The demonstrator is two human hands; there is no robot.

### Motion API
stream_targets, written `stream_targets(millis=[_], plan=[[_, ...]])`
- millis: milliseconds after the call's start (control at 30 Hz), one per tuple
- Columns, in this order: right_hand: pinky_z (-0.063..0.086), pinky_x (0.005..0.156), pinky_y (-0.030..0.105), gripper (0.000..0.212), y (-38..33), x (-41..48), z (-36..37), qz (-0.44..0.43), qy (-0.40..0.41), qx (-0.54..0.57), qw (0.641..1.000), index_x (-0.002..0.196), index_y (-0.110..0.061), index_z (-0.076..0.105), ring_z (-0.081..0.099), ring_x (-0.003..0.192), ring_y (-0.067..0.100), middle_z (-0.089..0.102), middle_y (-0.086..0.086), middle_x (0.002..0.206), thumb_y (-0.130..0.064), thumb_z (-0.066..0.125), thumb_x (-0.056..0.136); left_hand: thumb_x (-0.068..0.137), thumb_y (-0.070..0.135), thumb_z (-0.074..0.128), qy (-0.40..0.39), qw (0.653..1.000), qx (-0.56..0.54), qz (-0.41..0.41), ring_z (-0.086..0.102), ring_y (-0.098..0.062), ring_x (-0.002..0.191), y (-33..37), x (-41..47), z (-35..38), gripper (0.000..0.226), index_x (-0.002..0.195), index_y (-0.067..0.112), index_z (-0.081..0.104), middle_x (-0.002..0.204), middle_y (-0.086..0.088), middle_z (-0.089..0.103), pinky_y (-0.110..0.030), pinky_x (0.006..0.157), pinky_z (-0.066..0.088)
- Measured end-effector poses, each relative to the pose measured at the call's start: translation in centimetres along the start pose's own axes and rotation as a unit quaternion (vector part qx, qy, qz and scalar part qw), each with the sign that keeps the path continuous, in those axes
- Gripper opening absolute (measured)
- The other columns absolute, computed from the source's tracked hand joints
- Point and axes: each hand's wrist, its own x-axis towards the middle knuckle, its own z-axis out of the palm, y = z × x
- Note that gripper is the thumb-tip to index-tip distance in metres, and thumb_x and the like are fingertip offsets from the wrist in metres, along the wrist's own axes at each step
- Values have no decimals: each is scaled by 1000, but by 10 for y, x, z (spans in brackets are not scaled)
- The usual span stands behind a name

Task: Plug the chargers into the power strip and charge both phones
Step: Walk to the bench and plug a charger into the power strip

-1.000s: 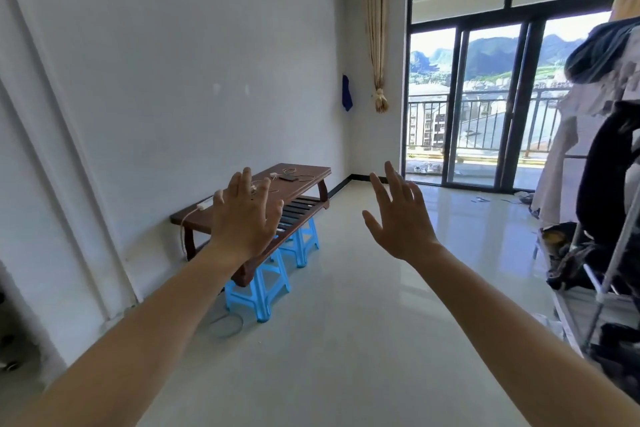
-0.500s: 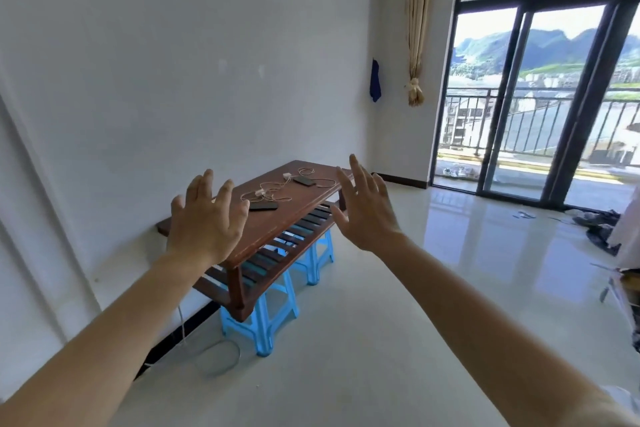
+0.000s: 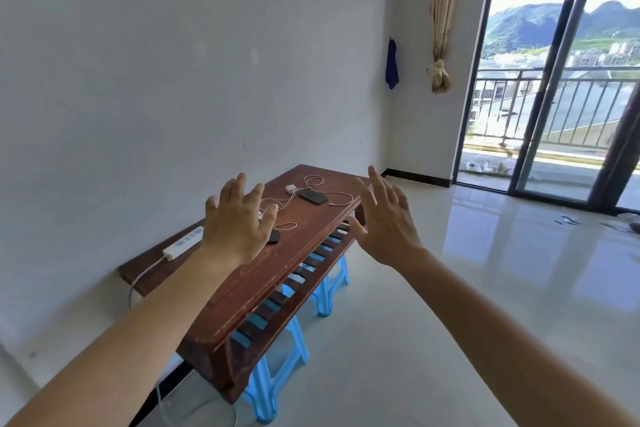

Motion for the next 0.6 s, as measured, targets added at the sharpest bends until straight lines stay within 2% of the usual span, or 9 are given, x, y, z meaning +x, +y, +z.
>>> stream_targets(millis=[200, 500, 600], plan=[[27, 120, 54, 68, 35, 126, 106, -12, -17, 51, 998, 149, -9, 41, 34, 146, 36, 25, 20, 164, -35, 67, 92, 101, 52, 34, -8, 999, 20, -39, 26, -35, 148, -33, 100, 76, 60, 148, 16, 41, 161, -18, 29, -61, 113, 28], [36, 114, 49, 65, -6, 271, 261, -132, -85, 73, 985, 149, -13, 41, 43, 141, 33, 37, 18, 159, -43, 61, 95, 101, 52, 31, -61, 983, 62, -162, 22, -34, 150, -135, 185, 153, 61, 151, 17, 36, 163, -18, 24, -58, 116, 27], [37, 113, 49, 68, -12, 304, 321, -139, -141, 72, 977, 152, -14, 36, 39, 144, 34, 31, 16, 162, -43, 58, 95, 101, 53, 27, -105, 973, 80, -190, 19, -34, 151, -171, 211, 197, 62, 152, 17, 31, 165, -18, 18, -58, 116, 28]])
